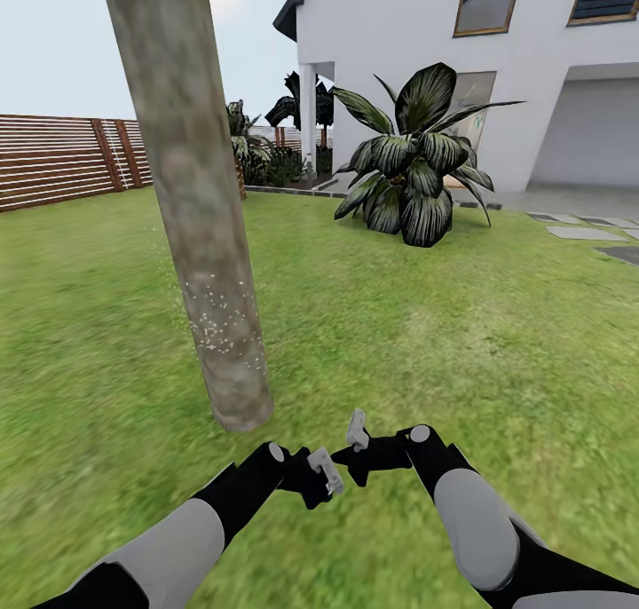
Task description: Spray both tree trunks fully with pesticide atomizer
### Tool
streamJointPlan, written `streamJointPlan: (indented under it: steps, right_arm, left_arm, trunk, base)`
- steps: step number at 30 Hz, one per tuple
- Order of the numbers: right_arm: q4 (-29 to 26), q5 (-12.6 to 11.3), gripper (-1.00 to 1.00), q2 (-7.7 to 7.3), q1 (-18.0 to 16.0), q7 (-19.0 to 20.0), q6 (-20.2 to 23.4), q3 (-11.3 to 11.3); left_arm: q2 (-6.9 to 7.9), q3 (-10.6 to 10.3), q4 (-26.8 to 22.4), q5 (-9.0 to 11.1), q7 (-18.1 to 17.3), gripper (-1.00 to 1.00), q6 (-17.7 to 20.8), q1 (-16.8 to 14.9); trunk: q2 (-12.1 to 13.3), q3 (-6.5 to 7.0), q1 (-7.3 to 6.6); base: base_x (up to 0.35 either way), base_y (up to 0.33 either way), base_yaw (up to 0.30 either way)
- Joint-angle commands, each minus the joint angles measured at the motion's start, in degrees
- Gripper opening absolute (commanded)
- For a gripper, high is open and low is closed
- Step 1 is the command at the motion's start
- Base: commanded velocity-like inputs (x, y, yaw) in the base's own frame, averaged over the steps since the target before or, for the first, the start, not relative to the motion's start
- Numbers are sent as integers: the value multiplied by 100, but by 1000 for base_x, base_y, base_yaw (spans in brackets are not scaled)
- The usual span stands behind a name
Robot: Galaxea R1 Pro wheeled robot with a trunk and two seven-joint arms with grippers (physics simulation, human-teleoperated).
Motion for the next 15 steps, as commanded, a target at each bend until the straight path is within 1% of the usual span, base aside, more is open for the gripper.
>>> streamJointPlan:
  steps: [1, 7, 11, 12, 15]
  right_arm:
    - [0, 1, -100, 0, 0, 0, 0, 0]
    - [0, 2, -100, 0, 0, 0, 0, 0]
    - [-4, 4, -100, 0, 0, 0, 0, 0]
    - [-6, 6, -100, 0, 0, 0, 0, 0]
    - [-8, 7, -100, 0, 0, 0, 0, 0]
  left_arm:
    - [0, 1, 0, 3, 0, -100, 0, 0]
    - [11, 1, 18, -4, 0, -100, 0, 0]
    - [97, -1, 98, -42, -7, -100, -8, 2]
    - [172, -4, 106, -50, -8, -100, -9, 5]
    - [476, -7, 125, -63, -9, -100, -9, 8]
  trunk:
    - [0, 0, 0]
    - [0, 0, 0]
    - [0, 0, 0]
    - [0, 0, 0]
    - [0, 0, 0]
  base:
    - [0, 0, 0]
    - [0, 0, 0]
    - [0, 0, 0]
    - [0, 0, 0]
    - [0, 0, 0]
